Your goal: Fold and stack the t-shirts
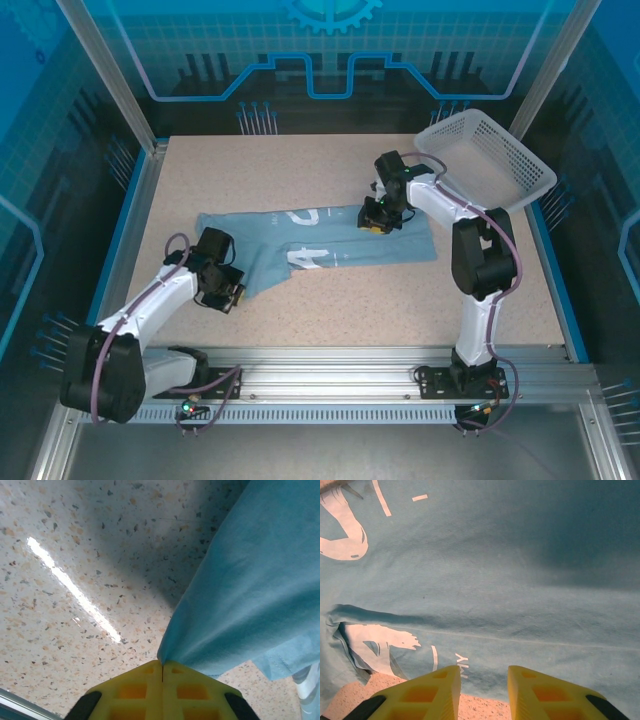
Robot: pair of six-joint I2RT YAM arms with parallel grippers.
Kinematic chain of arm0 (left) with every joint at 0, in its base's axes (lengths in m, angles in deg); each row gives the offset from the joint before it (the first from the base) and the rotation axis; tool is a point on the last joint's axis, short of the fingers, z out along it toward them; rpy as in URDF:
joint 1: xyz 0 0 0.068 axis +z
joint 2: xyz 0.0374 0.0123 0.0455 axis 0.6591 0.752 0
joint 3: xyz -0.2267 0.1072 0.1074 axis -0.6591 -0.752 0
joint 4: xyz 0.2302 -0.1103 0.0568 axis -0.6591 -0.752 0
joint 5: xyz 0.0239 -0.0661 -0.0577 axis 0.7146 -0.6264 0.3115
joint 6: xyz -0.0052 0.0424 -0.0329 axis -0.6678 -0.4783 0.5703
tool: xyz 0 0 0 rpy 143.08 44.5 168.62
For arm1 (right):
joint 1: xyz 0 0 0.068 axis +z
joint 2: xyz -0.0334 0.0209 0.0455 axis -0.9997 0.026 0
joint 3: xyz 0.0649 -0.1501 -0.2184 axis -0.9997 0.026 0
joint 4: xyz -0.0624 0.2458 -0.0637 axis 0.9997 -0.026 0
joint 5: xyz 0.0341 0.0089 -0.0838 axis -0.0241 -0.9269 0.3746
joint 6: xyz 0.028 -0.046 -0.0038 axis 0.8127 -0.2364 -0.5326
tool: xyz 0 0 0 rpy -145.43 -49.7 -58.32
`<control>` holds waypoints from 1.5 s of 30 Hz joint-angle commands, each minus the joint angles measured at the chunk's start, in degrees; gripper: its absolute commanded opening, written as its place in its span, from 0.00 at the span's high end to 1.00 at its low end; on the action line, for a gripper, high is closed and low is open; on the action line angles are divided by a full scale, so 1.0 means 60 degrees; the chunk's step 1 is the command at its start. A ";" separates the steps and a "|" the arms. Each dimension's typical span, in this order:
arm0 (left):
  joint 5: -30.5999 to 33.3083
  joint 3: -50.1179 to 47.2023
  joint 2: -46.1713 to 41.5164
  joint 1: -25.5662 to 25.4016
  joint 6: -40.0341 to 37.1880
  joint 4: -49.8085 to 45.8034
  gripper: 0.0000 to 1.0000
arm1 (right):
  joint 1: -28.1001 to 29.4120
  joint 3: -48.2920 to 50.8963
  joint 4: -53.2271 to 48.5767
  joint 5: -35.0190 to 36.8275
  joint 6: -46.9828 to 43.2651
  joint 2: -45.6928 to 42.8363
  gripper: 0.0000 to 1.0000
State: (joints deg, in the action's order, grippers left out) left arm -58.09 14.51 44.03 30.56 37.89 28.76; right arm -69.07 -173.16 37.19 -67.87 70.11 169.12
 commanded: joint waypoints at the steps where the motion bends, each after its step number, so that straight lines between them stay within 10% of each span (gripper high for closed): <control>1: 0.0213 0.0143 0.0269 0.0016 -0.0498 -0.0478 0.70 | 0.0015 0.0077 -0.0073 -0.0218 -0.0011 -0.0334 0.68; 4: 0.0504 0.0851 0.0355 0.0400 -0.1523 -0.0954 0.48 | 0.0011 0.0086 -0.0101 -0.0162 -0.0057 -0.0406 0.68; 12: -0.0803 0.2453 0.1961 0.3165 -0.4747 0.1146 0.50 | -0.0031 0.0265 0.0490 -0.0626 -0.0188 -0.0588 0.67; 20: -0.0741 0.3888 0.4229 0.3317 -0.6117 0.1281 0.52 | -0.0016 0.0687 0.2249 -0.2785 0.0154 -0.0693 0.60; 38: 0.0225 0.3359 0.4620 0.3346 -0.6652 0.1280 0.57 | 0.0070 0.0403 0.2078 -0.2734 0.0360 -0.0588 0.59; 45: 0.0107 0.3360 0.4535 0.3332 -0.6634 0.1507 0.76 | 0.0065 0.0385 0.2067 -0.2774 0.0367 -0.0614 0.59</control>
State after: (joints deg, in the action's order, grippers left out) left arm -57.22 35.08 71.42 50.03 -0.99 37.21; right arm -69.05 -169.67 50.24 -83.08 71.88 166.83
